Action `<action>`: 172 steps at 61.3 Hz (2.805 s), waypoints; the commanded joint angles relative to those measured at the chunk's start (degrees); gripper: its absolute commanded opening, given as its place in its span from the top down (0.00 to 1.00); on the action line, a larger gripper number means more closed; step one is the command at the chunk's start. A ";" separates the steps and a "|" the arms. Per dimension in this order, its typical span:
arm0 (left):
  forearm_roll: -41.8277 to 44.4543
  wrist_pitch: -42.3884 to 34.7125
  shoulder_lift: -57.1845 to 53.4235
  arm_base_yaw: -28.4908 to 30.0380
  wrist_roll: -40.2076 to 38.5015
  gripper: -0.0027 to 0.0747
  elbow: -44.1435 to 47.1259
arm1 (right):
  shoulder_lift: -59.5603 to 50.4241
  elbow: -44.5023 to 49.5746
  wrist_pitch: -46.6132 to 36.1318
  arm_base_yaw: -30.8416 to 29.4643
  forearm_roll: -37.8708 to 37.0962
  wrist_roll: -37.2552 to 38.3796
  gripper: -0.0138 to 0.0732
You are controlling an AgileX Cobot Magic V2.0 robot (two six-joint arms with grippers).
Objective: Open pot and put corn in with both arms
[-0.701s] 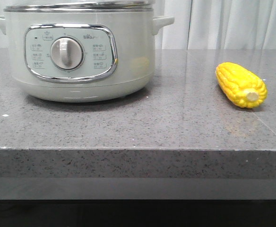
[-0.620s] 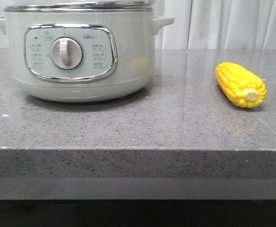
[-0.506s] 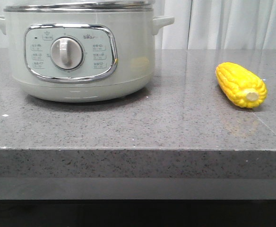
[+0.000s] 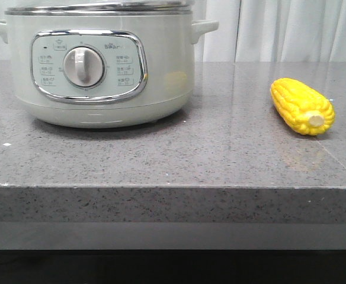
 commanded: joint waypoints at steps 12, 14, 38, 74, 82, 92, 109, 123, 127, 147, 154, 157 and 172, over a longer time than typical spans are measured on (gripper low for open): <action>-0.13 -4.82 -1.26 0.07 -0.51 0.99 0.07 | -1.28 -0.09 -4.81 -0.31 -0.48 -0.03 0.92; -0.13 -4.82 -1.26 0.07 -0.51 0.99 0.07 | -1.28 -0.09 -4.81 -0.31 -0.48 -0.03 0.92; -0.13 -5.20 -1.26 0.07 -0.51 0.99 0.07 | -1.28 -0.09 -4.87 -0.31 -0.48 -0.03 0.92; 0.11 5.12 9.40 0.07 -0.51 0.99 -22.43 | 2.52 -19.12 6.52 -0.31 -0.48 -0.08 0.92; 0.11 5.36 16.83 0.07 -0.51 0.99 -29.21 | 8.21 -26.28 8.09 -0.31 -0.48 -0.08 0.92; 0.93 5.36 22.06 0.07 -0.51 0.99 -33.47 | 14.20 -32.04 9.39 -0.31 -0.48 -0.08 0.92; 0.93 5.36 22.57 0.07 -0.51 0.81 -33.50 | 15.15 -32.46 9.60 -0.31 -0.48 -0.08 0.81; 0.96 4.01 22.57 0.07 -0.51 0.07 -33.12 | 15.15 -32.46 9.60 -0.31 -0.48 -0.08 0.31; 0.96 2.21 22.57 0.07 -0.51 0.06 -32.65 | 15.15 -32.46 9.60 -0.31 -0.48 -0.08 0.23; -6.35 17.66 31.00 0.07 0.66 0.14 -42.88 | 15.15 -32.46 9.55 -0.31 -0.48 -0.08 0.22; -13.81 25.84 38.90 0.07 9.60 0.14 -51.36 | 15.15 -32.46 9.55 -0.31 -0.48 -0.08 0.22; -17.82 28.03 42.01 0.07 12.85 0.14 -54.49 | 15.15 -32.46 9.55 -0.31 -0.48 -0.08 0.22; -29.42 40.66 59.57 0.07 19.64 0.14 -71.12 | 15.15 -32.46 9.60 -0.31 -0.48 -0.08 0.22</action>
